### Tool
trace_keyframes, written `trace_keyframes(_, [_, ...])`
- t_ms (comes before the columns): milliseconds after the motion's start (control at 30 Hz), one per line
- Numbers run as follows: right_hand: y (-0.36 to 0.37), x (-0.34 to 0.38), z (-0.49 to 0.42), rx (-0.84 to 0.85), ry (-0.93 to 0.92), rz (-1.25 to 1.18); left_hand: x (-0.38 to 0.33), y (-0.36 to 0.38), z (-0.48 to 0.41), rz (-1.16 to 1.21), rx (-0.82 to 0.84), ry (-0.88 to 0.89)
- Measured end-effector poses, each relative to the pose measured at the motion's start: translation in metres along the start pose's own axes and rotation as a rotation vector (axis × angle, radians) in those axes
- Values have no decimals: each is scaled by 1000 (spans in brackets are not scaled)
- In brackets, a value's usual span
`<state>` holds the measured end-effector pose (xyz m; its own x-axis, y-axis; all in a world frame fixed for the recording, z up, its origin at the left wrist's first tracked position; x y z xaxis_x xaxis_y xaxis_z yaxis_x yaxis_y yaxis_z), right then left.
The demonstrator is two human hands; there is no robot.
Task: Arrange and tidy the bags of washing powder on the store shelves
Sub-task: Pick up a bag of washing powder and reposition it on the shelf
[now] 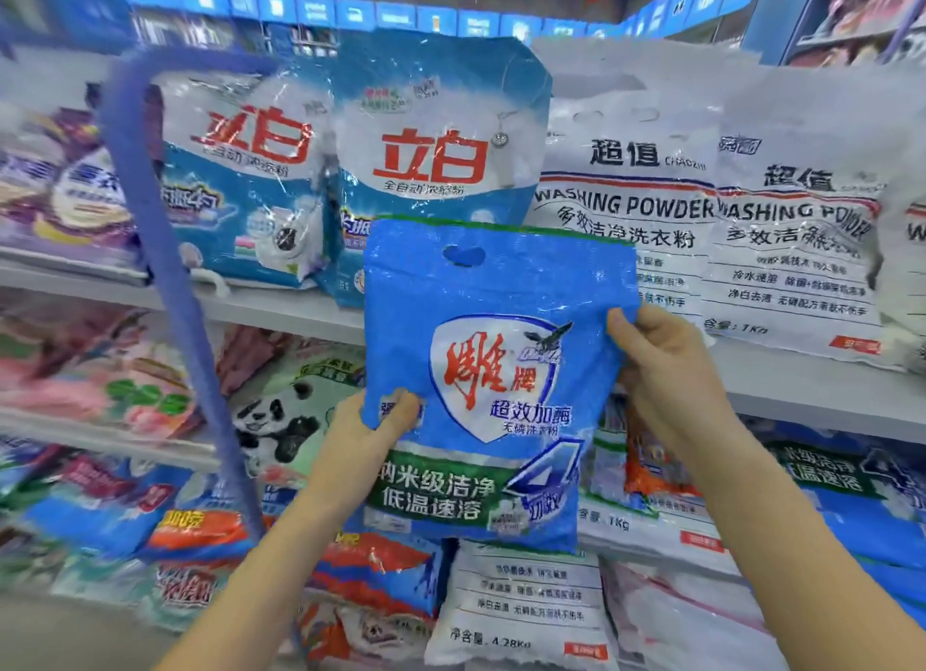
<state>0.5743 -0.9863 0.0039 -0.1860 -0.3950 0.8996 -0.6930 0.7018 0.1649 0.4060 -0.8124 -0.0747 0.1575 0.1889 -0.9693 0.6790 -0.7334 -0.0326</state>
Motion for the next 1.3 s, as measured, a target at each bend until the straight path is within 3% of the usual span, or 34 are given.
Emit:
trace_keyframes(200, [46, -14, -16, 58, -17, -63, -23, -56, -1, -74, -174, 94])
trace_keyframes(367, [95, -47, -9, 265, 65, 20, -21, -98, 7, -42, -309, 25])
trace_keyframes(467, [128, -60, -8, 314, -1, 63, -19, -122, 12, -40, -424, -37])
trace_keyframes(767, [225, -88, -27, 309, -96, -5, -14, -206, 27, -105, -557, -90])
trace_keyframes(1000, [330, -96, -31, 348, -167, -32, -27, -316, 41, -194, -777, -141])
trace_keyframes(1133, [411, -100, -29, 345, -233, -54, -11, -399, 36, -151, -718, -183])
trace_keyframes(1300, [525, -139, -37, 478, 44, -286, -27, -510, 25, -141, -711, -205])
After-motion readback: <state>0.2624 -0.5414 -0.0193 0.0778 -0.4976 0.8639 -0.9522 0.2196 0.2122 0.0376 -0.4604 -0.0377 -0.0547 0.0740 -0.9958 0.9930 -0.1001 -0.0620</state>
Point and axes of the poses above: each hand's wrist, its own z-axis away from the middle knuckle, its own y-axis out of the palm, x = y × z, the point moved 7 cm from there along -z, towards the middle knuckle, and after that the axes turned 4 degrees about -y, right-handed, at the moved point
